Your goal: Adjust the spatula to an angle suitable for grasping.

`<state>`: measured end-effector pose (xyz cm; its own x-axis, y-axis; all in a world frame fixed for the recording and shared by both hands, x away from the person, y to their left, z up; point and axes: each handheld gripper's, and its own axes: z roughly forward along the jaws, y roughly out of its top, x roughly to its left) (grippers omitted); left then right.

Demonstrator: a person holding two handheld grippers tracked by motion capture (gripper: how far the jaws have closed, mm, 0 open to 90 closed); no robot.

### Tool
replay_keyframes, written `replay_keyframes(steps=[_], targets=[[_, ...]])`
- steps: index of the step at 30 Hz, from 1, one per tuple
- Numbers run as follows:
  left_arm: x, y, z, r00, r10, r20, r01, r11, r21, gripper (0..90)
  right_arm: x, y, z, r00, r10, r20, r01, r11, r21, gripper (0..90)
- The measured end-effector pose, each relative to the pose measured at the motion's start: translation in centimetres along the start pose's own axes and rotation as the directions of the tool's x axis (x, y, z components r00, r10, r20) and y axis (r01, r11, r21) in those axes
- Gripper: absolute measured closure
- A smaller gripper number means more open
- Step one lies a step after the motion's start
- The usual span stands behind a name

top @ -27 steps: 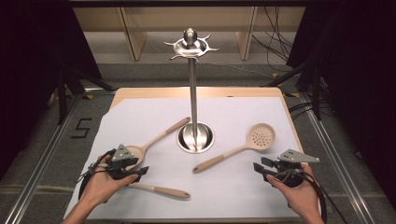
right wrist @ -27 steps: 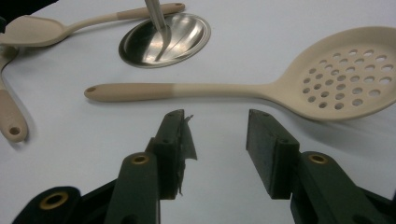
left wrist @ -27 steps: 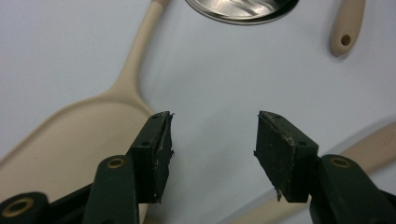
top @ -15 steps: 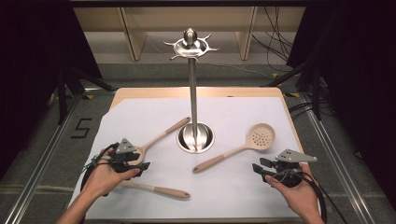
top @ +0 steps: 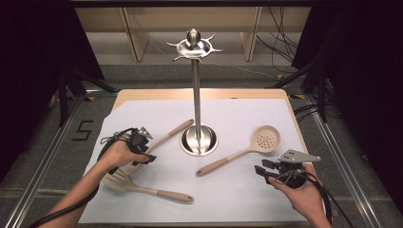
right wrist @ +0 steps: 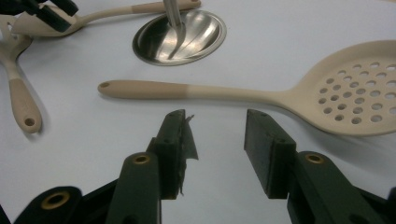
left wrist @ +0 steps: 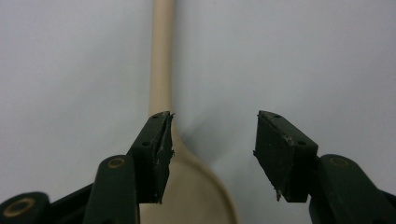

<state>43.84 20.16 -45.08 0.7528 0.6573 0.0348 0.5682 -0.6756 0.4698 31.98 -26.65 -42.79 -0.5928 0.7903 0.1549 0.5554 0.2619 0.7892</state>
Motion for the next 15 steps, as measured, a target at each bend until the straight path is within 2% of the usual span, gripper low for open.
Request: replay_keyframes(steps=[1, 2, 5, 6, 9, 10, 12, 13, 15], targets=[[0.3, 0.4, 0.3, 0.9999, -0.002, -0.01, 0.002, 1.0, 0.003, 45.3, 0.0, 0.0, 0.0, 1.0, 0.004, -0.005, -0.004, 1.0, -0.002, 59.4], [0.6, 0.7, 0.5, 0.9998, 0.019, -0.008, -0.019, 0.9996, 0.019, 45.3, 0.1, 0.0, 0.0, 1.0, 0.001, -0.004, -0.001, 1.0, 0.0, 59.5], [1.3, 1.5, 1.4, 0.9997, 0.004, -0.024, -0.004, 0.9999, 0.01, 46.9, 0.0, 0.0, 0.1, 0.9999, -0.013, 0.007, 0.013, 1.0, -0.001, 59.5], [1.5, 1.8, 1.6, 0.9995, 0.01, -0.031, -0.009, 0.9998, 0.02, 47.4, -0.2, -0.1, 0.1, 0.9989, -0.043, 0.018, 0.043, 0.999, -0.016, 59.4], [1.8, 2.3, 2.0, 0.9997, -0.014, -0.019, 0.014, 0.9998, 0.016, 48.2, -0.1, -0.1, 0.1, 0.9992, -0.037, 0.015, 0.037, 0.999, -0.009, 59.4], [1.9, 2.5, 2.3, 0.9994, -0.026, -0.022, 0.026, 0.9997, -0.002, 48.1, -0.1, -0.1, 0.2, 0.9995, -0.031, 0.003, 0.031, 1.0, -0.004, 59.3], [2.2, 2.8, 2.3, 0.9995, -0.02, -0.025, 0.021, 0.999, 0.04, 48.0, -0.2, -0.1, 0.2, 0.9993, -0.035, 0.009, 0.035, 0.999, -0.003, 59.2], [2.3, 2.9, 2.5, 0.9994, -0.021, -0.028, 0.023, 0.9989, 0.041, 48.0, -0.3, -0.1, 0.3, 0.9989, -0.044, 0.014, 0.045, 0.999, -0.01, 59.1], [2.5, 3.1, 3.0, 0.9991, -0.036, -0.025, 0.036, 0.9991, 0.021, 47.8, -0.2, -0.1, 0.3, 0.9994, -0.033, 0.005, 0.033, 0.999, -0.002, 59.0]])
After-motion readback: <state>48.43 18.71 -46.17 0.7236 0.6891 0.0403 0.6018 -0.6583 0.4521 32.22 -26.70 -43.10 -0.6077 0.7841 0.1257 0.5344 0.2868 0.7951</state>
